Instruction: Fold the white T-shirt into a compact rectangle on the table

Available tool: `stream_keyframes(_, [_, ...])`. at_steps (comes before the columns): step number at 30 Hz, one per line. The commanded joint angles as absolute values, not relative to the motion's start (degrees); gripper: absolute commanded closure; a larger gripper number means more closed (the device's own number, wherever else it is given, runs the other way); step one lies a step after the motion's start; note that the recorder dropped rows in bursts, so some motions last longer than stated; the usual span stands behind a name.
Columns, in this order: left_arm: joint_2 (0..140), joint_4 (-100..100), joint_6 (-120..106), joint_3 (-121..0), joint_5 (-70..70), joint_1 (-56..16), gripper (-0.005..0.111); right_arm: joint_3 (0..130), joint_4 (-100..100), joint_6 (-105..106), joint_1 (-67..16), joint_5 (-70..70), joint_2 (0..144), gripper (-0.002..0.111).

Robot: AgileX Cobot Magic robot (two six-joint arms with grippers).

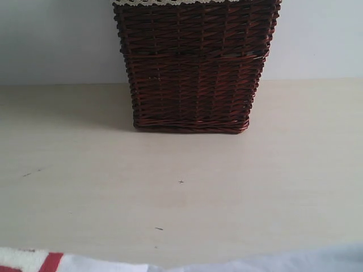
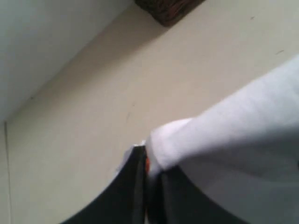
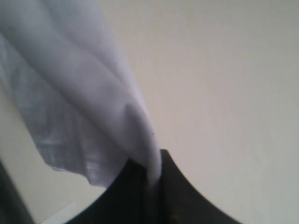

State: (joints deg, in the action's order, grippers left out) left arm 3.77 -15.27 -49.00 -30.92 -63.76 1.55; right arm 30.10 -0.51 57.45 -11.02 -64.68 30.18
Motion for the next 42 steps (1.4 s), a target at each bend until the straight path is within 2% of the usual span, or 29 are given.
stream_keyframes(1, [3.6, -14.7, -53.6, -26.9, -54.2, 1.6, 0.107, 29.5, 0.6, 58.4, -10.7, -56.3, 30.1, 0.108])
stream_keyframes(8, [9.3, -14.8, -59.0, -22.3, -52.1, 1.6, 0.107, 29.5, 0.5, 58.8, -10.7, -49.7, 32.2, 0.108])
stream_keyframes(17, [19.6, -18.0, -62.2, -20.6, -42.1, 1.6, 0.107, 29.5, 0.3, 58.8, -10.7, -46.9, 41.2, 0.108])
stream_keyframes(26, [31.2, -22.0, -62.8, -19.7, -28.6, 1.6, 0.107, 29.5, 0.3, 58.7, -10.7, -34.3, 50.6, 0.108])
stream_keyframes(34, [42.4, -22.3, -62.8, -19.7, -26.4, 1.6, 0.107, 29.5, 0.3, 58.8, -10.7, -28.5, 58.2, 0.108])
stream_keyframes(42, [53.8, -22.3, -62.8, -19.7, -9.6, 1.6, 0.107, 29.5, 0.0, 58.6, -10.7, -14.5, 67.4, 0.108])
